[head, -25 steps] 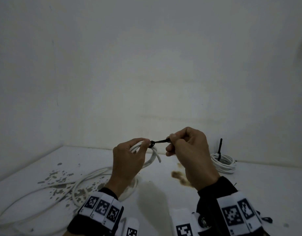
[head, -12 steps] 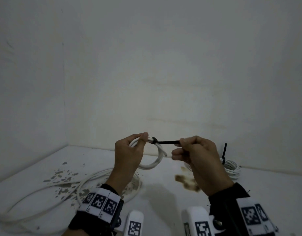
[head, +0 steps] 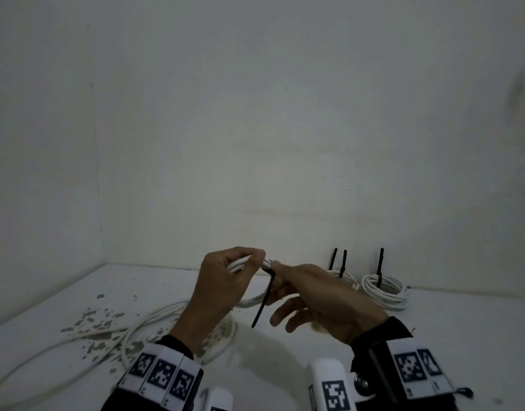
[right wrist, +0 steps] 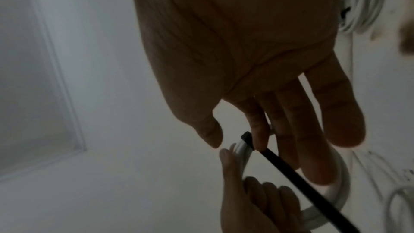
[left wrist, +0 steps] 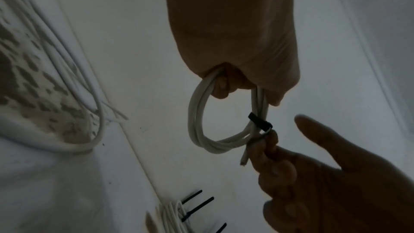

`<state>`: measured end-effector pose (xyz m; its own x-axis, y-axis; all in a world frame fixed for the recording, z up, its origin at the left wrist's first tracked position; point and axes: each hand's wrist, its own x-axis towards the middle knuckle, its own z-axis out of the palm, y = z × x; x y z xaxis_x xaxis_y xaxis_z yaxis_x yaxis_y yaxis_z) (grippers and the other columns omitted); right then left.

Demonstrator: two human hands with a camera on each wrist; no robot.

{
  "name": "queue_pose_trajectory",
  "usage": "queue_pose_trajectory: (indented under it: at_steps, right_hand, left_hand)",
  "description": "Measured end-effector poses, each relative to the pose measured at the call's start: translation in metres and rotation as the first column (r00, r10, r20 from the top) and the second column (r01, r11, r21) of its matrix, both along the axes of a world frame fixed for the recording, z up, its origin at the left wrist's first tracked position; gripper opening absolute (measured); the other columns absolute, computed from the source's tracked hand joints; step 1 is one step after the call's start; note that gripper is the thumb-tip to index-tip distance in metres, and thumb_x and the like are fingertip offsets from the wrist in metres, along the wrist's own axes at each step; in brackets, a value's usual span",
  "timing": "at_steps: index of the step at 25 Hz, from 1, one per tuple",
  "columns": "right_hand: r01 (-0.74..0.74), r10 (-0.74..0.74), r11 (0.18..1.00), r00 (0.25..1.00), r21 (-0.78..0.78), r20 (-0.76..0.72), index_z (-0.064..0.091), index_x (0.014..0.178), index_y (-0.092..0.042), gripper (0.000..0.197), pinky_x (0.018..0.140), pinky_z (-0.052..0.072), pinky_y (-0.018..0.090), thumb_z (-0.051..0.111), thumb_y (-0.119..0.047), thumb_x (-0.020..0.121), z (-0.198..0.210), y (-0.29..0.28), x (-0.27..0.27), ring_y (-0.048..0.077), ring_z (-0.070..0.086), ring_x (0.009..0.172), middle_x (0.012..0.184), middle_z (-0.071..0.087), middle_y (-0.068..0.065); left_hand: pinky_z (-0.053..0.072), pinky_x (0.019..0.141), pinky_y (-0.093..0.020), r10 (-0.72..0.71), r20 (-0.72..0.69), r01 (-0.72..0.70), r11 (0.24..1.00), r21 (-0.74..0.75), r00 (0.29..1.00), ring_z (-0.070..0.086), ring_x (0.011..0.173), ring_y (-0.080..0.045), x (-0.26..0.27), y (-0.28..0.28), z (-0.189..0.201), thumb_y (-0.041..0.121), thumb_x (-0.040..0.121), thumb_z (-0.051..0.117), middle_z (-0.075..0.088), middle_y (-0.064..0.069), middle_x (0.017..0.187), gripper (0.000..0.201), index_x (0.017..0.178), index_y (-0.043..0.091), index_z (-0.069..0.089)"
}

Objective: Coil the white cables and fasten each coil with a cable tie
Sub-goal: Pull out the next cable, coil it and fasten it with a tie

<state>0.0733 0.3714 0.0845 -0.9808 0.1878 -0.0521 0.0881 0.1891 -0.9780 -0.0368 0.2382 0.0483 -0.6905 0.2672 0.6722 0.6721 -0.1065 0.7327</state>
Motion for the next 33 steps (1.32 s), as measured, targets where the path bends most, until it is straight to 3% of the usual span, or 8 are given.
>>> queue_pose_trajectory:
  at_steps: [5, 8, 10, 14, 18, 23, 28, 33]
  right_hand:
    - [0.096, -0.105, 0.990, 0.990, -0.101, -0.098, 0.062, 0.097, 0.000, 0.028, 0.061, 0.057, 0.036, 0.054, -0.027, 0.102, -0.010, -0.004, -0.014, 0.023, 0.066, 0.065, 0.076, 0.071, 0.012]
    - [0.064, -0.088, 0.961, 0.993, -0.268, -0.080, 0.065, 0.094, 0.003, 0.028, 0.065, 0.059, 0.039, 0.054, -0.021, 0.102, -0.010, -0.004, -0.014, 0.025, 0.062, 0.060, 0.075, 0.065, 0.015]
    - [0.006, -0.031, 0.865, 0.999, -0.501, -0.041, 0.063, 0.083, 0.001, 0.030, 0.061, 0.059, 0.036, 0.048, -0.014, 0.104, -0.007, -0.005, -0.013, 0.023, 0.062, 0.057, 0.072, 0.062, 0.014]
    - [0.007, -0.006, 0.657, 1.000, -0.754, 0.004, 0.053, 0.081, -0.005, 0.026, 0.036, 0.026, 0.021, 0.036, -0.007, 0.102, -0.005, -0.004, -0.017, 0.010, 0.028, 0.038, 0.054, 0.031, -0.002]
    - [0.121, -0.146, 0.683, 0.989, -0.720, 0.027, 0.052, 0.074, -0.006, 0.031, 0.029, 0.013, 0.016, 0.039, -0.007, 0.103, -0.009, -0.010, -0.020, 0.006, 0.016, 0.028, 0.043, 0.020, -0.007]
    - [0.273, -0.359, 0.649, 0.933, -0.710, 0.030, 0.053, 0.075, -0.005, 0.024, 0.027, 0.015, 0.015, 0.047, -0.006, 0.099, -0.017, -0.020, -0.025, 0.006, 0.015, 0.027, 0.039, 0.021, -0.006]
    - [0.273, -0.387, 0.634, 0.922, -0.723, 0.009, 0.050, 0.072, -0.007, 0.029, 0.029, 0.016, 0.017, 0.049, -0.013, 0.101, -0.023, -0.016, -0.028, 0.006, 0.016, 0.028, 0.040, 0.019, -0.006]
    - [0.212, -0.213, 0.890, 0.976, -0.405, 0.043, 0.065, 0.101, -0.006, 0.063, 0.044, 0.038, 0.024, 0.046, -0.066, 0.094, -0.020, 0.004, -0.016, 0.022, 0.059, 0.053, 0.067, 0.062, 0.008]
  left_hand:
    - [0.040, 0.050, -0.016, -0.019, 0.124, 0.015, 0.999, 0.034, 0.992, 0.046, 0.046, -0.009, 0.000, 0.003, 0.002, 0.031, 0.098, 0.055, 0.070, 0.012, 0.068, 0.027, 0.088, 0.023, 0.078]
    - [0.034, 0.045, -0.022, -0.072, 0.229, 0.056, 0.996, 0.073, 0.971, 0.034, 0.048, -0.017, 0.000, 0.004, 0.002, 0.035, 0.102, 0.045, 0.037, -0.008, 0.054, 0.038, 0.088, 0.025, 0.079]
    - [0.033, 0.044, -0.021, -0.121, 0.251, 0.107, 0.992, 0.066, 0.960, 0.033, 0.044, -0.012, -0.001, 0.004, 0.001, 0.033, 0.104, 0.041, 0.032, -0.006, 0.053, 0.042, 0.091, 0.023, 0.079]
    - [0.031, 0.045, -0.022, -0.161, 0.242, 0.161, 0.987, 0.021, 0.957, 0.033, 0.044, -0.010, -0.002, 0.004, -0.003, 0.033, 0.104, 0.040, 0.034, 0.000, 0.051, 0.040, 0.096, 0.023, 0.078]
    - [0.032, 0.049, -0.025, -0.150, 0.228, 0.157, 0.987, -0.017, 0.962, 0.034, 0.048, -0.010, -0.001, 0.006, -0.005, 0.033, 0.104, 0.041, 0.037, 0.002, 0.051, 0.038, 0.098, 0.022, 0.076]
    - [0.030, 0.050, -0.025, -0.177, 0.284, 0.191, 0.981, -0.023, 0.942, 0.030, 0.047, -0.009, -0.001, 0.010, -0.008, 0.036, 0.103, 0.042, 0.032, 0.004, 0.052, 0.035, 0.102, 0.023, 0.074]
    - [0.031, 0.048, -0.024, -0.208, 0.321, 0.226, 0.974, -0.019, 0.924, 0.030, 0.048, -0.008, -0.001, 0.015, -0.015, 0.034, 0.103, 0.044, 0.033, 0.006, 0.052, 0.034, 0.104, 0.019, 0.074]
    - [0.033, 0.048, -0.025, -0.169, 0.516, 0.103, 0.983, 0.153, 0.840, 0.033, 0.045, -0.009, -0.015, 0.009, -0.012, 0.033, 0.102, 0.047, 0.037, 0.005, 0.050, 0.032, 0.101, 0.016, 0.074]
